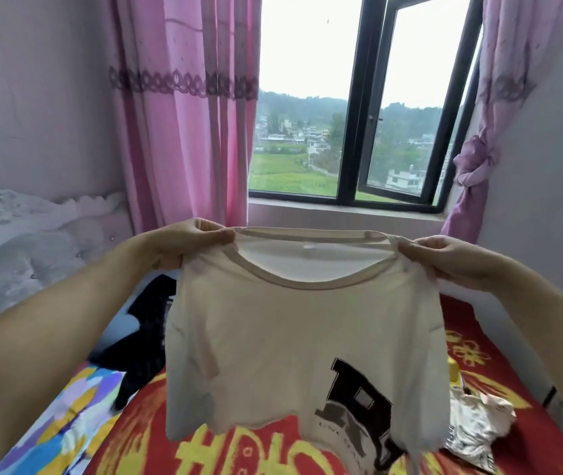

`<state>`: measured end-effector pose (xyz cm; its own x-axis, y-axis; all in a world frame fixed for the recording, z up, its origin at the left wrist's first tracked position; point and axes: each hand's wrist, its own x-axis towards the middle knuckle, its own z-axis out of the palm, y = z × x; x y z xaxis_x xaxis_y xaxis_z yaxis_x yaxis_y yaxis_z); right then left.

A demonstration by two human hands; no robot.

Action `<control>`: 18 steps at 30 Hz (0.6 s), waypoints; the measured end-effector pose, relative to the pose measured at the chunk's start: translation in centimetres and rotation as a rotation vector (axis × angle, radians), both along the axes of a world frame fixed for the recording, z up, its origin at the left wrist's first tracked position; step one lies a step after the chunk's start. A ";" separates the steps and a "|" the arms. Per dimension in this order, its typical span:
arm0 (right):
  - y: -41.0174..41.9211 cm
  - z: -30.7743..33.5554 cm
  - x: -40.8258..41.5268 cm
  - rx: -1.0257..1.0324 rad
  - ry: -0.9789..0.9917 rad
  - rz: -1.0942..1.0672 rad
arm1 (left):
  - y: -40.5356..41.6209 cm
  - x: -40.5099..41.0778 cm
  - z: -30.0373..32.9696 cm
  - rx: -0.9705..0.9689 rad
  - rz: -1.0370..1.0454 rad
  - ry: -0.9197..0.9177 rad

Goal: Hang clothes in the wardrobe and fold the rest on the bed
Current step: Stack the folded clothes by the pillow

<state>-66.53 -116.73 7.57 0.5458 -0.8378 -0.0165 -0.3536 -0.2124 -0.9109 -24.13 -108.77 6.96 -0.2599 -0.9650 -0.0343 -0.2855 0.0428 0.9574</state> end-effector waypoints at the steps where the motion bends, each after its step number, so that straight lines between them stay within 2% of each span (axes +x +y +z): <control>1: -0.1 -0.6 0.5 -0.045 -0.052 -0.044 | -0.1 0.0 0.0 -0.064 0.063 0.015; 5: -0.2 -1.8 2.8 -0.160 -0.142 -0.135 | -1.1 -1.1 -0.7 -0.388 0.345 -0.126; 8: -0.4 -1.3 3.7 -0.243 -0.134 -0.182 | -1.6 -1.5 -1.2 -0.531 0.487 -0.086; 10: -0.5 -0.7 3.4 -0.242 -0.068 -0.149 | -1.4 -0.9 -1.2 -0.457 0.456 -0.007; 13: -0.5 -0.3 2.8 -0.152 0.127 -0.066 | -0.5 0.5 -1.0 -0.145 0.305 0.031; 16: -1.1 -1.1 4.0 -0.236 0.260 -0.274 | -0.2 0.0 -1.4 -0.022 0.336 0.044; 18: -1.2 -1.9 6.2 -0.290 0.239 -0.405 | -0.3 -2.5 -1.4 -0.027 0.428 0.110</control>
<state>-60.37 -117.89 5.70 0.1884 -0.9687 0.1616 -0.6493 -0.2464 -0.7196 -26.67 -109.06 5.52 0.1623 -0.9867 -0.0017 -0.1798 -0.0312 0.9832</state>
